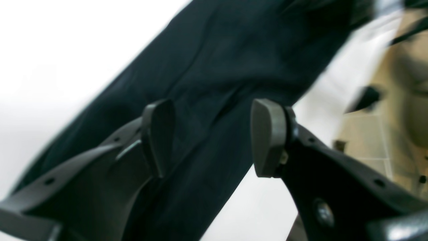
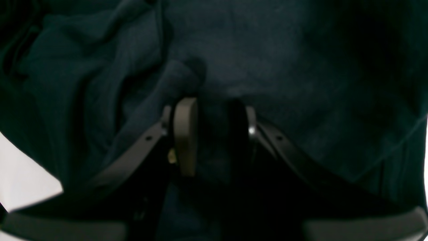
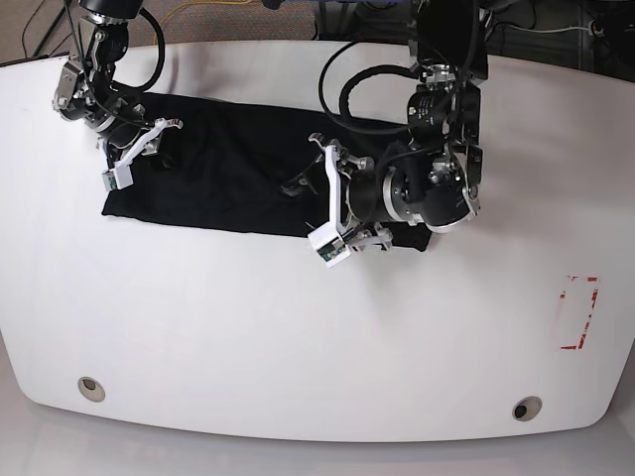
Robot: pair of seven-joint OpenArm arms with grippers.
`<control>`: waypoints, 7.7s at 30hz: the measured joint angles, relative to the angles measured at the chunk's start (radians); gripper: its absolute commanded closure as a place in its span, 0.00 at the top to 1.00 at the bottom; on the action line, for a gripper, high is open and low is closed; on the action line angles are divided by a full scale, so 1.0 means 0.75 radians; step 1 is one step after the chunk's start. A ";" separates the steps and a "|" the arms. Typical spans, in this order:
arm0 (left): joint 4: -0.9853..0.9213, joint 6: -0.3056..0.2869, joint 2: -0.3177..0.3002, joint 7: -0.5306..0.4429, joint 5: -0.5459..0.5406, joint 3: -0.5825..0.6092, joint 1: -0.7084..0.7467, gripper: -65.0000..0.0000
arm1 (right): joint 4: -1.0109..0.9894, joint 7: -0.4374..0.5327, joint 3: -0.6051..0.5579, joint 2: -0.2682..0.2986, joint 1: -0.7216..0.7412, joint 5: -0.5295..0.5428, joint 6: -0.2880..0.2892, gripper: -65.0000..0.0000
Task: Layout the t-shirt on the table in an organized manner, then fold the t-shirt properly
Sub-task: 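Lay the folded end down with the left gripper and press it flat, then release the shirt and withdraw both grippers from the folded shirt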
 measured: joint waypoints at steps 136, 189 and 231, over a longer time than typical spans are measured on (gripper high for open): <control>-0.116 -0.100 -0.331 -0.119 0.467 0.103 0.041 0.37 | -0.001 -0.004 0.004 0.000 0.004 -0.009 0.001 0.28; -0.208 -0.101 -0.312 -0.274 0.465 -0.032 0.046 0.29 | 0.016 -0.019 0.004 -0.004 0.004 -0.010 0.000 0.28; -0.522 -0.111 -0.416 -0.642 0.350 -0.192 0.129 0.07 | 0.451 -0.749 0.646 -0.152 0.311 -0.034 -0.003 1.00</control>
